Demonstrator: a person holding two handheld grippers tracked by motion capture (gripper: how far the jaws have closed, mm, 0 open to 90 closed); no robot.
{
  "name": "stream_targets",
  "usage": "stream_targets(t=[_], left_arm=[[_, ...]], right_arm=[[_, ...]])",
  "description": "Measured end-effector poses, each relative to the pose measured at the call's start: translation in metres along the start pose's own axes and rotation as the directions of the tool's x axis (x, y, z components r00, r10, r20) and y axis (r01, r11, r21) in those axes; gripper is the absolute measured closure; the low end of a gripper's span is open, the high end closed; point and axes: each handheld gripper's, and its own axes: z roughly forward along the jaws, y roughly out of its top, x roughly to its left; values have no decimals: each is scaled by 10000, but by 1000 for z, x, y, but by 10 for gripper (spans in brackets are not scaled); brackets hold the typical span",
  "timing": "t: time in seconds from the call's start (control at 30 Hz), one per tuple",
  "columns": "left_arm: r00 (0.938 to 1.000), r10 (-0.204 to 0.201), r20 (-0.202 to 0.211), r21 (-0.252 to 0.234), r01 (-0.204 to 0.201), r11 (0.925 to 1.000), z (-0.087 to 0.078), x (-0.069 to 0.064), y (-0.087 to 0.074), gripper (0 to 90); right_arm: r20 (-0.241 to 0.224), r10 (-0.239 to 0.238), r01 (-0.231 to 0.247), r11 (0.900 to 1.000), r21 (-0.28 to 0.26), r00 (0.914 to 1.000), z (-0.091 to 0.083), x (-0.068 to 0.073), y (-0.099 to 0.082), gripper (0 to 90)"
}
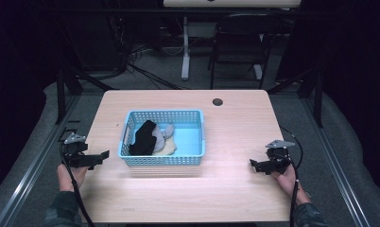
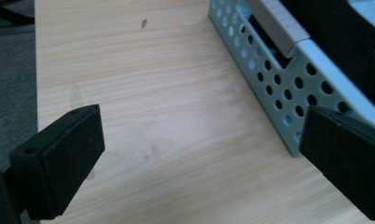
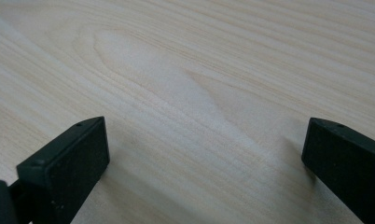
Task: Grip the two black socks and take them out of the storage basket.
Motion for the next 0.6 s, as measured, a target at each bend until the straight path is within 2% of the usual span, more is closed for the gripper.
stream_targets(t=[0.13,0.27,0.47,0.57,0.6], left_arm=[[9997,-21,255,53,19,10000,-4,-2,6,1],[9989,191,433,18,-192,9998,-12,-7,22,0],[9955,719,609,-65,-717,9974,-20,-17,46,0],[9939,796,765,-54,-794,9968,-19,-21,54,0],[9917,1023,774,17,-1027,9947,-17,-26,61,0]], right_arm=[[-31,-52,52,10000,-18,10000,0,0,0,8],[-8,-33,33,10000,-27,10000,0,0,0,8],[-37,-59,59,10000,-33,10000,0,0,0,12],[-40,-94,94,10000,-3,9999,0,0,0,14],[-40,-94,94,10000,-4,9999,0,0,0,14]])
